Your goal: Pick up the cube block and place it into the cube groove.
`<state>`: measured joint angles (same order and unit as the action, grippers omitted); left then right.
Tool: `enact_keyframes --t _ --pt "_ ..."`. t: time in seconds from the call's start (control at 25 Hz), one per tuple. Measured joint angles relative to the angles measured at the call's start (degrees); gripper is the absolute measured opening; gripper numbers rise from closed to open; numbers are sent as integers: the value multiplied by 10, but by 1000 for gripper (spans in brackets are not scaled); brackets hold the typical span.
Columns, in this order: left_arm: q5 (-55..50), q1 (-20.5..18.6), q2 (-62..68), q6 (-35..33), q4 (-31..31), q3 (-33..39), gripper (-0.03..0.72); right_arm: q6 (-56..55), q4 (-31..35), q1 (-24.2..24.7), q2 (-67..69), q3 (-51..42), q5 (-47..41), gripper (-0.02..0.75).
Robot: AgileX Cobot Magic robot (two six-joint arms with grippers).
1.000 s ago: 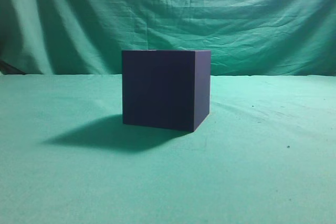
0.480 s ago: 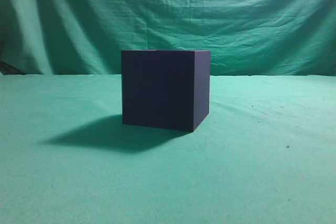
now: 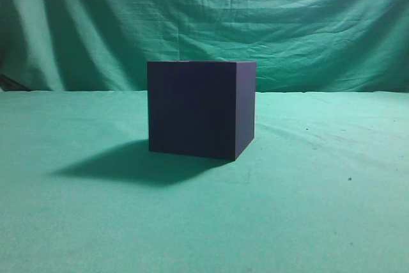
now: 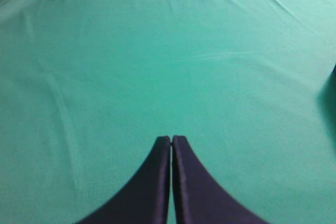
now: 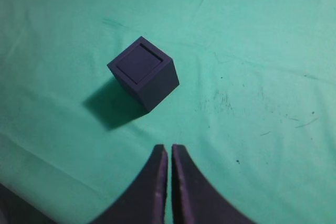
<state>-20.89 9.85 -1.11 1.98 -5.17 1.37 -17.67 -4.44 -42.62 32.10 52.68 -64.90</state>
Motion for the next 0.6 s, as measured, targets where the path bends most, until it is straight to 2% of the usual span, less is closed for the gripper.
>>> enact_keyframes --t 0.28,0.52,0.6 --pt "0 0 0 0 0 0 0 -1 -12 0 -24 -19 -34 0" --pt "0 0 0 0 0 0 0 42 -50 0 -26 -21 35 0" --pt "0 0 0 0 0 0 0 76 -47 15 -34 -31 77 0"
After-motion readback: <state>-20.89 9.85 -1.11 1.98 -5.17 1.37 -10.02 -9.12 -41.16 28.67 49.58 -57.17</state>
